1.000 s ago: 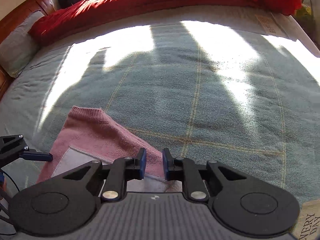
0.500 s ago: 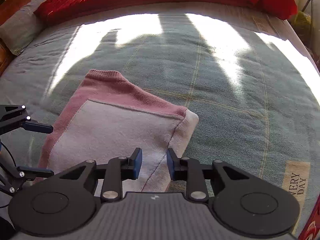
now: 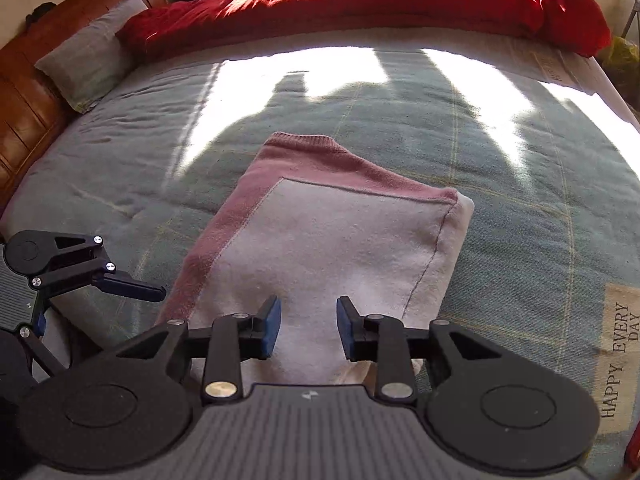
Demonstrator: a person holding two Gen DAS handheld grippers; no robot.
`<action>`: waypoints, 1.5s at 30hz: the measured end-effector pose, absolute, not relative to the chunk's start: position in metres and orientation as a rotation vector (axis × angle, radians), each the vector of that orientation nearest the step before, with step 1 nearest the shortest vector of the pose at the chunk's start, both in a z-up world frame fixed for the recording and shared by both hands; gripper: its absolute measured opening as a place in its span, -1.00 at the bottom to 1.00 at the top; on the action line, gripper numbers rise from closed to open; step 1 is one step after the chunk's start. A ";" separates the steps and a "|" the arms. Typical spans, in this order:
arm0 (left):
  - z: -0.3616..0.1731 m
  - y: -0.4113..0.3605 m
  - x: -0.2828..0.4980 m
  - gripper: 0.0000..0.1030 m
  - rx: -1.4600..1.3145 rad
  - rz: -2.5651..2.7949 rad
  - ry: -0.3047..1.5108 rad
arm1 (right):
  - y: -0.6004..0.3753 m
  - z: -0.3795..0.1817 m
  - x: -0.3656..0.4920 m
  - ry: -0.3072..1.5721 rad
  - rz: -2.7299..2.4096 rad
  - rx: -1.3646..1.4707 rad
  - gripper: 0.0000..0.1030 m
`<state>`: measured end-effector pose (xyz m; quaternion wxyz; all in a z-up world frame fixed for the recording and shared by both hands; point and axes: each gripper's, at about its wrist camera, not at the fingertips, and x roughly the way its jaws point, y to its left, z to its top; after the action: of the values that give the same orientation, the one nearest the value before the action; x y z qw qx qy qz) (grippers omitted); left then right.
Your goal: Fold clothes
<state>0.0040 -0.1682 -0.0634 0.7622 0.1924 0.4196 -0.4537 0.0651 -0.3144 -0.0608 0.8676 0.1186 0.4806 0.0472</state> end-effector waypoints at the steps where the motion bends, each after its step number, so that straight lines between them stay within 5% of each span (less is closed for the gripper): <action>1: -0.066 -0.169 0.001 0.46 0.424 -0.991 0.918 | -0.312 -0.064 0.062 1.012 0.098 0.252 -0.33; 11: -0.101 -0.171 -0.006 0.46 0.447 -0.976 1.020 | -0.309 -0.081 0.041 1.050 0.054 0.261 -0.33; 18: -0.076 -0.166 -0.010 0.47 0.445 -0.984 0.958 | -0.313 -0.074 0.031 1.032 0.042 0.280 -0.33; 22: -0.076 -0.170 -0.008 0.47 0.445 -0.982 0.952 | -0.311 -0.064 0.033 0.976 0.138 0.397 -0.17; 30: -0.106 -0.162 0.001 0.47 0.420 -0.940 1.056 | -0.323 -0.128 0.020 1.133 0.048 0.568 -0.19; 37: -0.082 -0.164 -0.003 0.47 0.439 -1.016 0.948 | -0.317 -0.099 0.006 1.049 0.035 0.542 -0.13; 45: -0.108 -0.178 -0.012 0.46 0.482 -1.042 1.039 | -0.312 -0.100 0.016 1.068 -0.010 0.533 -0.07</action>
<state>-0.0124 -0.1779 -0.1077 0.7151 0.2178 0.4689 -0.4704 0.0162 -0.3124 -0.1003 0.8272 0.2507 0.5028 -0.0049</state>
